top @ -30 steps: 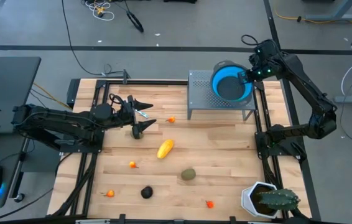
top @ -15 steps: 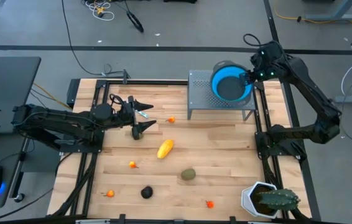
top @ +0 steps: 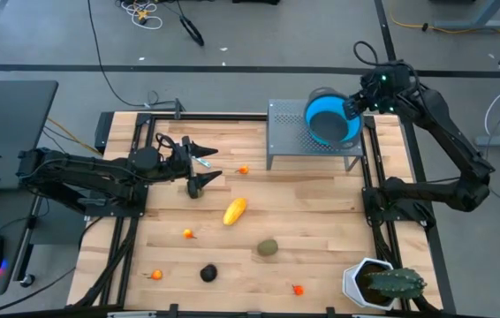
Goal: Pick & Place Fruit
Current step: Put the brown kiwi into the blue strainer bowl on the shelf
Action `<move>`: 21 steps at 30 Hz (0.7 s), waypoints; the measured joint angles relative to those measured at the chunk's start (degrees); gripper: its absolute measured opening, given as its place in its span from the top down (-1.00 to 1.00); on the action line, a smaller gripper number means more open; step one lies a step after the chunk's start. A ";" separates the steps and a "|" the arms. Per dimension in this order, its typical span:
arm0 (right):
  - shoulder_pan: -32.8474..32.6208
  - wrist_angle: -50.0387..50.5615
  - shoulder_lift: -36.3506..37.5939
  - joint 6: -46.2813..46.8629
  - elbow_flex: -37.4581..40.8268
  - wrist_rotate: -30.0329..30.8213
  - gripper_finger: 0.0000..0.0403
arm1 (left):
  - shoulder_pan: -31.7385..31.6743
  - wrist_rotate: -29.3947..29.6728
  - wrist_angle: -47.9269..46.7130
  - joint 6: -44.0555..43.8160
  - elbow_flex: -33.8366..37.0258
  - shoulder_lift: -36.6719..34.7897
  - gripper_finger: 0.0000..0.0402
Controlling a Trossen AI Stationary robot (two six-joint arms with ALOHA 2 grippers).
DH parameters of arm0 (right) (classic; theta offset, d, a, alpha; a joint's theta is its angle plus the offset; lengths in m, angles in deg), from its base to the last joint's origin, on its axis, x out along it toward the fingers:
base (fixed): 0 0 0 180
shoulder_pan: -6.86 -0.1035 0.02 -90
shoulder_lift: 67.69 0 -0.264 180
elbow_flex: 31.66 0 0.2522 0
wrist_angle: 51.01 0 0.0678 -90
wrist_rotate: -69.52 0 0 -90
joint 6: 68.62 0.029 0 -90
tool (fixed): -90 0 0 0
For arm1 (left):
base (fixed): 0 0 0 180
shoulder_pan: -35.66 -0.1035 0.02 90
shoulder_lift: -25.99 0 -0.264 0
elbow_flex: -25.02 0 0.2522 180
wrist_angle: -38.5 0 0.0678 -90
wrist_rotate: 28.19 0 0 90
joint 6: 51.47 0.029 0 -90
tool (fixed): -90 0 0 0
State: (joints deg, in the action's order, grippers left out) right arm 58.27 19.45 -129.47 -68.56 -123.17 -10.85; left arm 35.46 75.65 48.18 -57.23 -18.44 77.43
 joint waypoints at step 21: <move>-31.91 -14.75 2.56 -4.44 8.18 -21.11 0.08 | 0.01 1.10 -1.66 -1.42 0.00 -0.02 -0.73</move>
State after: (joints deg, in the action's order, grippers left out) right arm 26.36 4.70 -126.91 -73.00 -114.99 -31.96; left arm 35.47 76.75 46.53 -58.65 -18.44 77.41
